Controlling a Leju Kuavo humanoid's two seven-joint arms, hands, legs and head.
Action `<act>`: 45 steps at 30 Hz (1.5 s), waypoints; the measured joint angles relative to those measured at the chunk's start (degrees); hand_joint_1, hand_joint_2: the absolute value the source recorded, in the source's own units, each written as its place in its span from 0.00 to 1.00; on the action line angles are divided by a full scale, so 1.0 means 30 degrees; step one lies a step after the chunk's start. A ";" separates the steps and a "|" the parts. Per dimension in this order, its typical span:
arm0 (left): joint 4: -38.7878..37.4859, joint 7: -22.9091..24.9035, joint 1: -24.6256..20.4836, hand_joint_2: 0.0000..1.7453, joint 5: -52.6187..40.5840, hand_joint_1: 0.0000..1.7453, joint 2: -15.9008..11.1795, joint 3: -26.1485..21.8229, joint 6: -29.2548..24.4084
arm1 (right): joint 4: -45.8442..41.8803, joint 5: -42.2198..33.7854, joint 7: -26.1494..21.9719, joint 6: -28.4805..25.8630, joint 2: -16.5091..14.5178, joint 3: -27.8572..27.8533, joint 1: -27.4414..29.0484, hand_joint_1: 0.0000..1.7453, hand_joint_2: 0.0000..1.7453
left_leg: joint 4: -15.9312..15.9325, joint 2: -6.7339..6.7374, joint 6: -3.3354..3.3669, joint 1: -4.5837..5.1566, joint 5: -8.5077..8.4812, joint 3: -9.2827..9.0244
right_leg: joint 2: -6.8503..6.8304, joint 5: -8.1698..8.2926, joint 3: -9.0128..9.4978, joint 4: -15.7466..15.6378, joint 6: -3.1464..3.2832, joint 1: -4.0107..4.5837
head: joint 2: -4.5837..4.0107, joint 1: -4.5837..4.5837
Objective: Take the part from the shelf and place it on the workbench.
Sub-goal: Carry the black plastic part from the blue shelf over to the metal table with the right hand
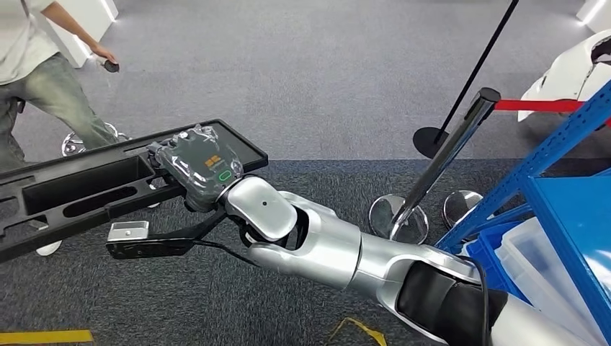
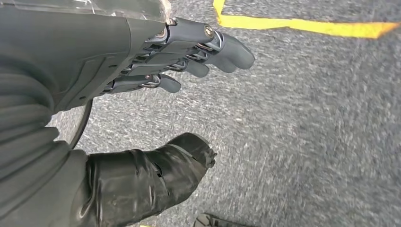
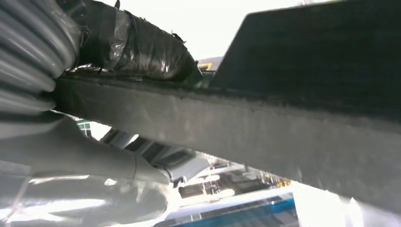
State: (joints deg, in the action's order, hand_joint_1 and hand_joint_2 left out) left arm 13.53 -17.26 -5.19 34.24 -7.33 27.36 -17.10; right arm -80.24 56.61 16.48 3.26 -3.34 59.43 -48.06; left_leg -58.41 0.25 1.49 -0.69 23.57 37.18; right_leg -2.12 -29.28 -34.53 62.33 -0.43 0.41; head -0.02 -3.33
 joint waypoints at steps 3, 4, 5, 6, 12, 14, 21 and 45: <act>0.0000 0.0026 -0.0037 1.00 0.0002 0.00 -0.0005 0.0000 -0.0005 | -0.0004 -0.0007 -0.0002 0.0000 0.0013 0.0000 0.0059 1.00 1.00 | -0.0007 -0.0411 0.0144 -0.0007 -0.0011 0.0006 | 0.0590 -0.1508 -0.1717 0.3432 -0.0127 -0.0118 | 0.0000 0.0002; 0.0000 0.0031 -0.0027 1.00 0.0002 0.00 -0.0005 0.0000 -0.0007 | -0.0002 -0.0024 -0.0011 0.0000 0.0022 0.0000 0.0104 1.00 1.00 | -0.0030 -0.0589 0.0151 -0.0004 -0.0008 0.0015 | 0.0621 -0.1595 -0.2099 0.4104 -0.0140 -0.0137 | 0.0000 0.0002; 0.0000 0.0033 -0.0014 1.00 0.0006 0.00 -0.0004 0.0000 -0.0009 | -0.0002 -0.0049 -0.0033 -0.0002 0.0031 0.0000 0.0139 1.00 1.00 | -0.0062 -0.0792 0.0152 -0.0003 -0.0003 0.0023 | 0.0649 -0.1345 -0.2185 0.4155 -0.0135 -0.0157 | 0.0000 0.0002; 0.0000 0.0031 -0.0004 1.00 0.0016 0.00 0.0000 0.0000 -0.0011 | -0.0011 -0.0086 -0.0064 -0.0005 0.0037 0.0000 0.0152 1.00 1.00 | -0.0099 -0.0998 0.0141 -0.0007 0.0000 0.0027 | 0.0727 -0.0743 -0.1834 0.3336 -0.0103 -0.0178 | 0.0000 0.0000; 0.0000 -0.0025 0.0018 1.00 0.0109 0.00 -0.0026 0.0000 -0.0033 | -0.0302 -0.0268 -0.0229 0.0007 0.0018 0.0000 0.0053 1.00 1.00 | -0.0123 -0.1979 -0.0429 -0.0073 -0.0172 0.0250 | 0.1638 0.0942 0.0136 -0.0883 0.0256 -0.0154 | 0.0000 0.0022; 0.0000 -0.0035 0.0078 1.00 0.0124 0.00 -0.0029 0.0004 -0.0035 | -0.0395 -0.0322 -0.0295 0.0029 0.0016 0.0000 -0.0003 1.00 1.00 | -0.0256 -0.1763 -0.0611 -0.0109 -0.0059 0.0392 | 0.1260 0.1102 0.0210 -0.1083 0.0538 -0.0162 | 0.0000 0.0033; 0.0000 -0.0055 0.0055 1.00 0.0122 0.00 -0.0044 0.0007 -0.0035 | -0.0544 -0.0423 -0.0401 0.0113 0.0029 0.0000 -0.0129 1.00 1.00 | -0.4558 -0.0255 -0.0807 -0.0059 0.1788 0.2166 | -0.0156 0.1165 0.0219 -0.1228 0.0873 -0.0017 | 0.0000 0.0067; 0.0000 -0.0180 0.0106 1.00 0.0040 0.00 -0.0096 0.0069 -0.0035 | -0.0905 -0.0444 -0.0382 0.0129 0.0231 0.0000 -0.0076 1.00 1.00 | -0.0232 -0.2065 -0.0633 -0.0152 0.0431 -0.0050 | 0.1289 0.1448 -0.0080 -0.1186 0.0523 -0.0256 | 0.0000 -0.0067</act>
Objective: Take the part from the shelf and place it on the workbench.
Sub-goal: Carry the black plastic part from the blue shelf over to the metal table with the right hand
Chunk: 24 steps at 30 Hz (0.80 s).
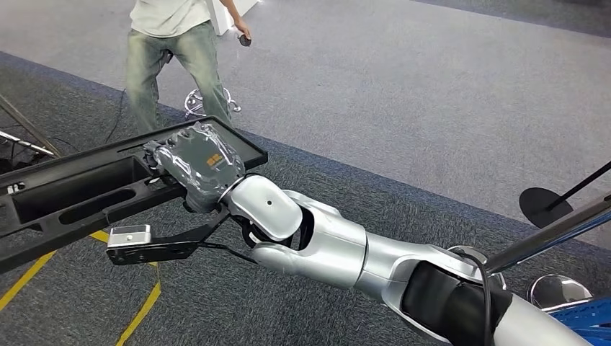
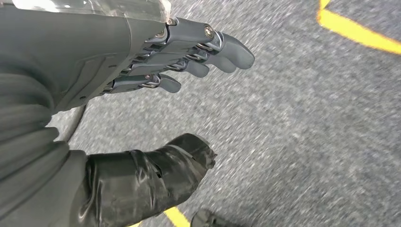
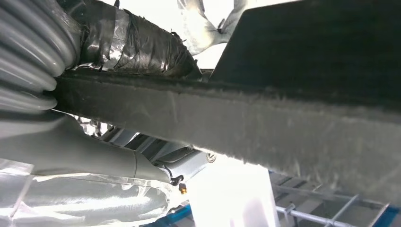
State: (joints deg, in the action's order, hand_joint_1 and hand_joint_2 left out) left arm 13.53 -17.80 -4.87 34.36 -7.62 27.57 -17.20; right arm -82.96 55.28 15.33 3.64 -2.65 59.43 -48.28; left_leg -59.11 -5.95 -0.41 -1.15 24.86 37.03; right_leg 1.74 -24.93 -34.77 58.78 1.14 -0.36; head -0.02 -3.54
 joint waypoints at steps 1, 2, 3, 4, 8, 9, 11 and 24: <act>0.0000 0.0020 -0.0001 1.00 0.0029 0.00 0.0002 0.0002 -0.0005 | -0.0015 0.0004 0.0005 -0.0002 -0.0004 0.0000 -0.0013 1.00 1.00 | -0.0538 0.0473 -0.0076 0.0027 0.0340 0.0269 | -0.0225 0.0050 0.0059 -0.0118 0.0121 -0.0023 | 0.0000 0.0029; 0.0000 0.0034 -0.0020 1.00 0.0057 0.00 0.0004 0.0004 -0.0013 | -0.0027 0.0007 0.0009 -0.0004 -0.0005 0.0000 -0.0017 1.00 1.00 | -0.1467 0.1040 -0.0134 0.0043 0.0850 0.0716 | -0.0447 0.0067 0.0096 -0.0178 0.0204 -0.0011 | 0.0000 0.0068; 0.0000 0.0045 -0.0056 1.00 0.0069 0.00 0.0000 0.0005 -0.0020 | -0.0038 0.0007 0.0009 -0.0002 0.0002 0.0000 -0.0004 1.00 1.00 | -0.2673 0.1457 -0.0206 0.0057 0.1436 0.1304 | -0.0667 0.0056 0.0103 -0.0197 0.0263 0.0018 | 0.0000 0.0097; 0.0000 0.0055 -0.0080 1.00 0.0080 0.00 -0.0006 0.0007 -0.0027 | -0.0042 0.0007 0.0009 0.0002 0.0013 0.0000 0.0026 1.00 1.00 | -0.3872 0.1634 -0.0266 0.0043 0.1907 0.1900 | -0.0909 0.0034 0.0095 -0.0187 0.0292 0.0047 | 0.0000 0.0095; 0.0000 0.0073 -0.0039 1.00 0.0104 0.00 -0.0008 0.0018 -0.0044 | -0.0044 0.0007 -0.0009 0.0016 0.0053 0.0000 0.0136 1.00 1.00 | -0.2954 0.2166 -0.0312 0.0044 0.0926 0.1312 | -0.1815 -0.0111 0.0085 -0.0039 0.0239 0.0103 | 0.0000 0.0095; 0.0000 0.0069 -0.0056 1.00 0.0115 0.00 -0.0018 0.0018 -0.0055 | -0.0049 0.0007 -0.0016 0.0015 0.0053 0.0000 0.0129 1.00 1.00 | -0.1673 0.2605 -0.0229 0.0125 0.0493 0.0598 | -0.2016 -0.0182 0.0086 0.0032 0.0175 0.0152 | 0.0000 0.0098; 0.0000 0.0051 -0.0115 1.00 0.0133 0.00 -0.0046 0.0018 -0.0076 | -0.0064 0.0007 -0.0031 0.0015 0.0056 0.0000 0.0110 1.00 1.00 | -0.0035 0.3206 0.0016 0.0270 0.0080 -0.0277 | -0.2342 -0.0302 0.0103 0.0133 0.0015 0.0260 | 0.0000 0.0064; 0.0000 0.0009 -0.0130 1.00 0.0157 0.00 -0.0046 0.0080 -0.0086 | -0.0200 0.0022 -0.0055 0.0038 0.0281 0.0000 0.0195 1.00 1.00 | 0.0278 0.0455 0.0697 0.0092 -0.0140 -0.0417 | -0.0082 -0.0837 -0.1178 0.2668 -0.0533 0.0025 | 0.0000 -0.0036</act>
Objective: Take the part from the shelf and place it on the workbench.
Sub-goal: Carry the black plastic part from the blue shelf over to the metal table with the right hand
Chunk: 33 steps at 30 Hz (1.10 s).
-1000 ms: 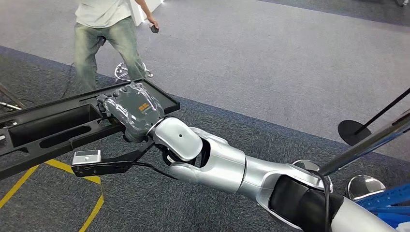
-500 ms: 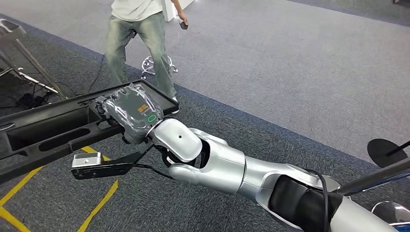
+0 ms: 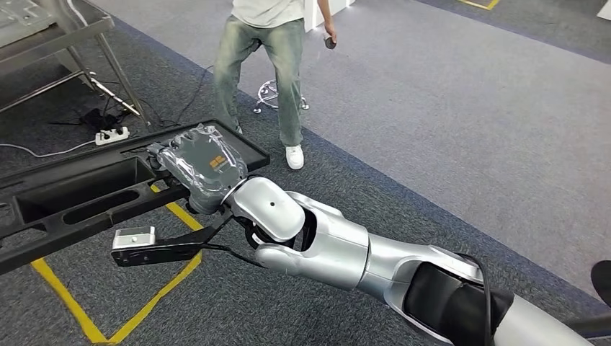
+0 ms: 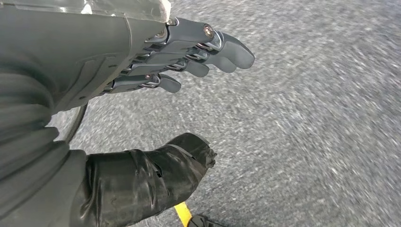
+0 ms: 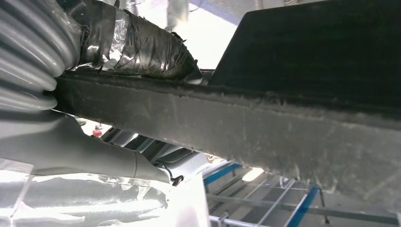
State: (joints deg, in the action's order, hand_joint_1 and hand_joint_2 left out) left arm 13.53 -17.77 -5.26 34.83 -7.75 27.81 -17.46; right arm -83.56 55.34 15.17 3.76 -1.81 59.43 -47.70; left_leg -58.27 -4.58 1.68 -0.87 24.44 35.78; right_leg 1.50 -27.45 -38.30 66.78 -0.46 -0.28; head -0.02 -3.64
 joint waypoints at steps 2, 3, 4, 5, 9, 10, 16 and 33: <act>0.0000 0.0004 -0.0031 1.00 0.0002 0.00 -0.0002 0.0007 0.0000 | -0.0027 -0.0002 0.0002 0.0000 0.0016 0.0000 -0.0031 1.00 1.00 | -0.0105 -0.0454 -0.0155 0.0002 0.0009 0.0156 | 0.0873 0.0648 0.0883 -0.1962 0.0114 -0.0088 | 0.0000 0.0015; 0.0000 0.0009 -0.0036 1.00 0.0007 0.00 -0.0004 0.0009 0.0000 | -0.0054 -0.0005 0.0022 0.0002 0.0038 -0.0002 -0.0044 1.00 1.00 | -0.0111 -0.0661 -0.0278 -0.0036 -0.0018 0.0251 | 0.1104 0.0658 0.1058 -0.2350 0.0163 -0.0080 | 0.0000 0.0020; 0.0000 0.0018 -0.0027 1.00 0.0014 0.00 -0.0007 0.0013 -0.0002 | -0.0084 -0.0009 0.0053 0.0002 0.0069 -0.0005 -0.0057 1.00 1.00 | -0.0083 -0.0875 -0.0424 -0.0065 -0.0066 0.0327 | 0.1019 0.0637 0.1136 -0.2472 0.0213 -0.0051 | 0.0000 0.0020; 0.0000 0.0029 0.0013 1.00 0.0027 0.00 -0.0017 0.0015 -0.0004 | -0.0104 -0.0018 0.0112 0.0002 0.0113 -0.0020 -0.0063 1.00 1.00 | -0.0026 -0.0992 -0.0546 -0.0123 -0.0111 0.0368 | 0.0793 0.0687 0.1178 -0.2536 0.0296 -0.0047 | 0.0000 0.0005; 0.0000 0.0095 0.0050 1.00 0.0120 0.00 -0.0011 0.0022 -0.0042 | -0.0262 -0.0158 0.0725 0.0036 0.0590 -0.0366 -0.0049 1.00 1.00 | -0.2194 0.0883 -0.0846 -0.0060 0.1182 0.1463 | -0.0200 0.0839 0.1453 -0.2970 0.0681 -0.0124 | 0.0000 0.0175; 0.0000 0.0113 0.0022 1.00 0.0153 0.00 -0.0018 0.0022 -0.0055 | -0.0340 -0.0233 0.0874 0.0046 0.0850 -0.0511 -0.0012 1.00 1.00 | -0.3440 0.1139 -0.0900 -0.0076 0.1756 0.2072 | -0.0476 0.0819 0.1456 -0.2973 0.0729 -0.0108 | 0.0000 0.0189; 0.0000 0.0226 0.0111 1.00 0.0432 0.00 -0.0093 0.0025 -0.0235 | -0.1063 -0.1311 0.1928 -0.0002 0.2781 -0.1752 0.0615 1.00 1.00 | -0.1426 0.2208 -0.0950 -0.0088 0.0428 0.0806 | -0.1859 0.0551 0.1455 -0.2750 0.0438 -0.0033 | 0.0000 0.0208; 0.0000 0.0186 0.0139 1.00 0.0781 0.00 -0.0175 0.0025 -0.0481 | -0.4490 -0.4555 0.3076 -0.1015 0.8203 -0.6469 0.1989 1.00 1.00 | -0.0225 -0.0426 -0.0107 0.0008 0.0252 0.0070 | 0.0800 0.0649 0.0879 -0.2132 -0.0099 -0.0204 | 0.0000 -0.0122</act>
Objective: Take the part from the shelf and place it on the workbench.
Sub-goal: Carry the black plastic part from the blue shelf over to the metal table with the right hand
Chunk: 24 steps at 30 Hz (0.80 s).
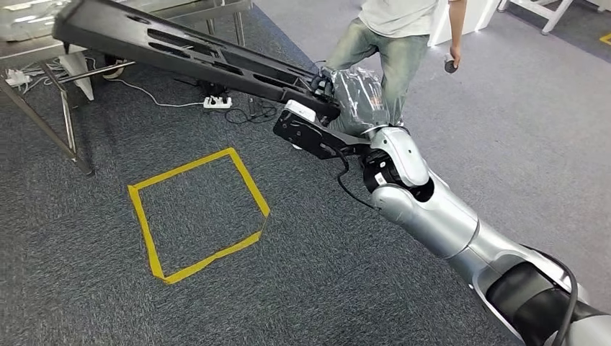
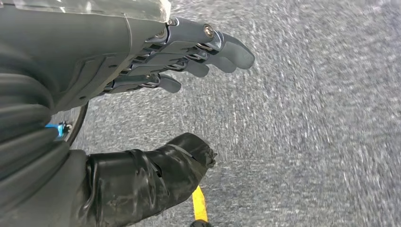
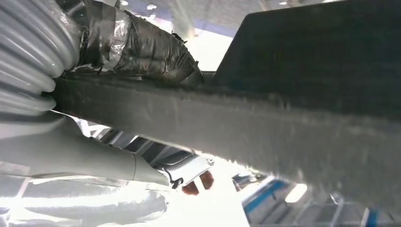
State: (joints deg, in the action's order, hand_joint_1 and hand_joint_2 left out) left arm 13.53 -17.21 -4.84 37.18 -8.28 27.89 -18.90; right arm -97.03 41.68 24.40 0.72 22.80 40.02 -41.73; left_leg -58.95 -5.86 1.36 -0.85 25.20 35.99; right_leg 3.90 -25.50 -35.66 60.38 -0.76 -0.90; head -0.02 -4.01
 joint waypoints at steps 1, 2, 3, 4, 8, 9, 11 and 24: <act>0.0000 -0.0005 -0.0021 1.00 0.0000 0.00 -0.0005 0.0000 -0.0011 | -0.0109 -0.0002 -0.0005 -0.0004 0.0081 -0.0079 0.0033 1.00 1.00 | 0.0018 -0.0171 -0.0090 -0.0011 -0.0035 0.0066 | 0.0147 -0.0019 0.0120 -0.0261 0.0026 0.0005 | 0.0000 0.0018; 0.0000 -0.0009 -0.0030 1.00 0.0000 0.00 -0.0009 0.0000 -0.0022 | -0.0197 -0.0004 -0.0004 -0.0007 0.0139 -0.0130 0.0067 1.00 1.00 | 0.0066 -0.0362 -0.0205 -0.0027 -0.0090 0.0113 | -0.0057 0.0018 0.0151 -0.0313 0.0072 0.0038 | 0.0000 0.0011; 0.0000 -0.0013 -0.0016 1.00 0.0002 0.00 -0.0013 0.0000 -0.0027 | -0.0248 -0.0005 0.0004 -0.0013 0.0195 -0.0175 0.0103 1.00 1.00 | 0.0100 -0.0509 -0.0316 -0.0049 -0.0114 0.0132 | -0.0258 0.0041 0.0176 -0.0345 0.0163 0.0046 | 0.0000 0.0011; 0.0000 -0.0013 0.0014 1.00 0.0005 0.00 -0.0011 0.0000 -0.0031 | -0.0315 -0.0013 0.0011 -0.0018 0.0235 -0.0230 0.0148 1.00 1.00 | -0.0178 -0.0266 -0.0417 -0.0013 -0.0007 0.0205 | -0.0475 0.0059 0.0240 -0.0407 0.0283 0.0037 | 0.0000 0.0027; 0.0000 -0.0029 -0.0018 1.00 0.0027 0.00 -0.0025 0.0000 -0.0038 | -0.0632 -0.0309 0.0044 -0.0184 0.0539 -0.0554 0.0323 1.00 1.00 | -0.3785 0.1729 -0.0634 0.0095 0.1944 0.1578 | -0.1385 0.0037 0.0432 -0.0554 0.0661 0.0046 | 0.0000 0.0182; 0.0000 -0.0033 -0.0033 1.00 0.0036 0.00 -0.0027 0.0000 -0.0038 | -0.0674 -0.0451 0.0044 -0.0262 0.0636 -0.0634 0.0398 1.00 1.00 | -0.4756 0.1819 -0.0646 0.0077 0.2416 0.2021 | -0.1619 0.0015 0.0430 -0.0541 0.0695 0.0078 | 0.0000 0.0189; 0.0000 -0.0038 -0.0033 1.00 0.0051 0.00 -0.0022 0.0000 -0.0038 | -0.0732 -0.0725 0.0042 -0.0399 0.0807 -0.0776 0.0631 1.00 1.00 | -0.5101 0.1847 -0.0596 0.0072 0.2380 0.2168 | -0.2075 -0.0038 0.0433 -0.0507 0.0736 0.0156 | 0.0000 0.0186; 0.0000 -0.0230 -0.0070 1.00 0.0247 0.00 -0.0113 0.0000 0.0057 | -0.1220 -0.3145 -0.0415 -0.1706 0.1710 -0.2320 0.1688 1.00 1.00 | 0.0530 0.1574 0.0404 0.0242 0.0066 -0.0589 | -0.1488 -0.2381 -0.1330 0.3671 -0.0050 0.0282 | 0.0000 0.0053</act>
State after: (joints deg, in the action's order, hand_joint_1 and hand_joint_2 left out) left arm 13.53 -17.90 -5.05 37.92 -8.62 27.89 -18.73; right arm -100.69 32.24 23.15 -4.40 27.93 33.06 -36.67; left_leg -57.36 -1.14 2.57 -0.12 25.39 34.23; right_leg -0.57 -32.64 -39.65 71.40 -0.91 -0.05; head -0.02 -3.85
